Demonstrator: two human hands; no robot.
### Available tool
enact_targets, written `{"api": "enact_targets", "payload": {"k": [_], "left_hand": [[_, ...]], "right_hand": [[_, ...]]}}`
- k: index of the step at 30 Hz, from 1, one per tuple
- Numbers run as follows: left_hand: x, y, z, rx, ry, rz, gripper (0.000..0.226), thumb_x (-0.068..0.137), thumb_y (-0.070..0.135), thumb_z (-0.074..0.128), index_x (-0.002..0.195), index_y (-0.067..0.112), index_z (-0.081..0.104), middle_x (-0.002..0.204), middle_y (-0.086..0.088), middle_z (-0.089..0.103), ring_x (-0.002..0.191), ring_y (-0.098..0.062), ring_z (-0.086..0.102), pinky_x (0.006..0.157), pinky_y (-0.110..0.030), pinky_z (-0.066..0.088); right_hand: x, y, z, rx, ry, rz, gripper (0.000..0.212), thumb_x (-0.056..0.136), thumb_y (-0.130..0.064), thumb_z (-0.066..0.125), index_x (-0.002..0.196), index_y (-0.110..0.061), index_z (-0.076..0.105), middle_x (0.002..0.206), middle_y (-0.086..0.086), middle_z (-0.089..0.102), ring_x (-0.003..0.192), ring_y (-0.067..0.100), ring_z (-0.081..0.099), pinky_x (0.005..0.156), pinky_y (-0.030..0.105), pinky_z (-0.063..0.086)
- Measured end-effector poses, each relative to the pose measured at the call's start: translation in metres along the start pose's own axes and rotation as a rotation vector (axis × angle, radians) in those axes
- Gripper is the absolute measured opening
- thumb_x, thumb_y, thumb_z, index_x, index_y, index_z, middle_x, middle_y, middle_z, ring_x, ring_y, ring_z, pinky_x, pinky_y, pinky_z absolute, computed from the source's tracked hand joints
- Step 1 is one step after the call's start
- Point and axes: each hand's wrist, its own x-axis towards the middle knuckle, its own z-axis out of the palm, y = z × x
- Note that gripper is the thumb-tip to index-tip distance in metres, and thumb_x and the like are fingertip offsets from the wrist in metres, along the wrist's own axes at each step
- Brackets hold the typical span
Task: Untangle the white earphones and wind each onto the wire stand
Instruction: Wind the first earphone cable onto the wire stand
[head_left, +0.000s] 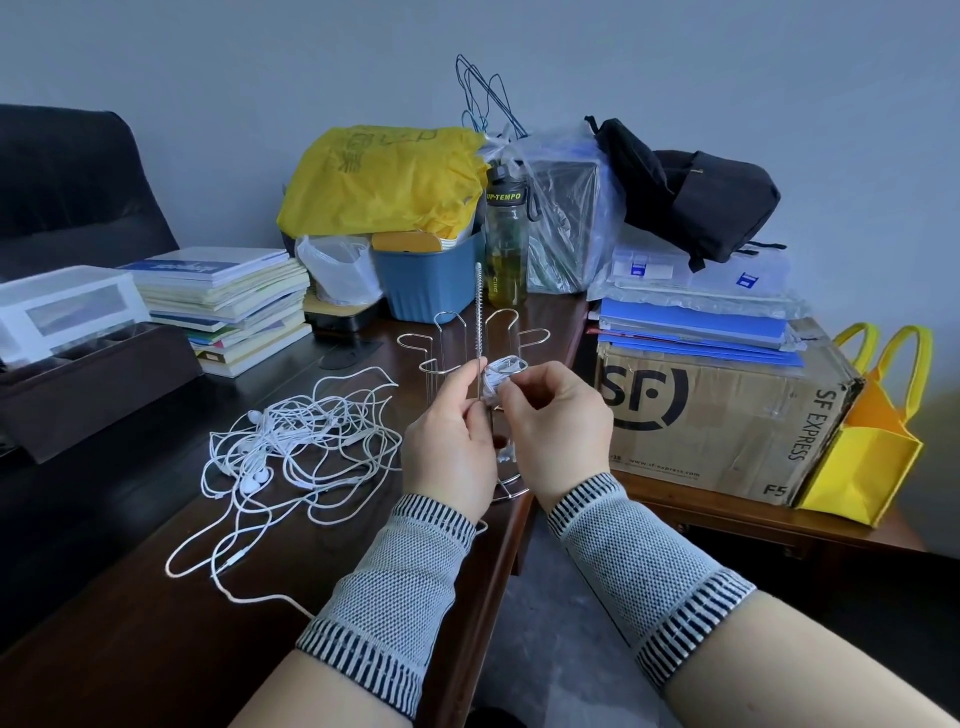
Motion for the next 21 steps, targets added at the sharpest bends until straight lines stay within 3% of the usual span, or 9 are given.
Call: {"api": "enact_targets", "payload": {"k": [5,9,12,17,19,21], "left_hand": [[0.001,-0.001,0.000,0.013,0.012,0.000,0.041,0.099,0.014,0.049,0.134,0.034,0.055,0.091,0.007,0.072,0.090,-0.017,0.066,0.087,-0.036,0.053],[0.001,-0.002,0.001,0.026,0.012,0.007,0.041,0.099,0.014,0.049,0.134,0.035,0.054,0.095,0.008,0.073,0.092,-0.015,0.067,0.087,-0.030,0.051],[0.002,-0.003,0.001,0.024,0.015,0.012,0.040,0.099,0.014,0.050,0.133,0.034,0.055,0.092,0.007,0.073,0.091,-0.016,0.067,0.088,-0.033,0.052],[0.003,-0.006,0.003,-0.004,0.006,0.002,0.037,0.098,0.016,0.051,0.129,0.036,0.057,0.087,0.013,0.071,0.084,-0.014,0.070,0.084,-0.040,0.056],[0.005,-0.007,0.003,-0.006,0.006,-0.002,0.036,0.098,0.015,0.051,0.127,0.036,0.058,0.084,0.016,0.070,0.080,-0.009,0.071,0.082,-0.034,0.056],[0.004,-0.006,0.003,0.000,-0.004,-0.010,0.035,0.099,0.015,0.050,0.127,0.035,0.058,0.081,0.019,0.067,0.072,0.003,0.069,0.073,-0.011,0.051]], "right_hand": [[0.007,0.002,0.000,0.038,-0.007,0.018,0.026,0.086,-0.027,0.071,0.064,-0.032,0.056,0.059,-0.016,0.058,0.056,-0.010,0.055,0.055,0.004,0.038],[0.003,0.010,-0.001,0.134,-0.066,-0.005,0.017,0.082,-0.023,0.075,0.077,-0.031,0.061,0.069,-0.014,0.063,0.063,-0.002,0.058,0.064,0.011,0.048],[0.002,0.015,0.000,0.150,-0.086,-0.011,0.025,0.082,-0.015,0.075,0.080,-0.033,0.057,0.074,-0.013,0.062,0.067,-0.001,0.057,0.067,0.010,0.048],[0.010,0.020,0.000,0.085,-0.026,-0.042,0.016,0.081,-0.020,0.076,0.088,-0.026,0.062,0.082,-0.009,0.064,0.071,0.002,0.059,0.071,0.018,0.049],[0.013,0.021,-0.003,0.046,-0.012,-0.120,0.026,0.079,-0.020,0.078,0.099,-0.026,0.062,0.089,-0.007,0.063,0.074,0.005,0.059,0.070,0.017,0.049],[0.020,0.022,-0.007,-0.011,-0.022,-0.228,0.034,0.078,-0.018,0.079,0.109,-0.022,0.065,0.093,-0.008,0.060,0.072,0.005,0.057,0.069,0.012,0.047]]}}
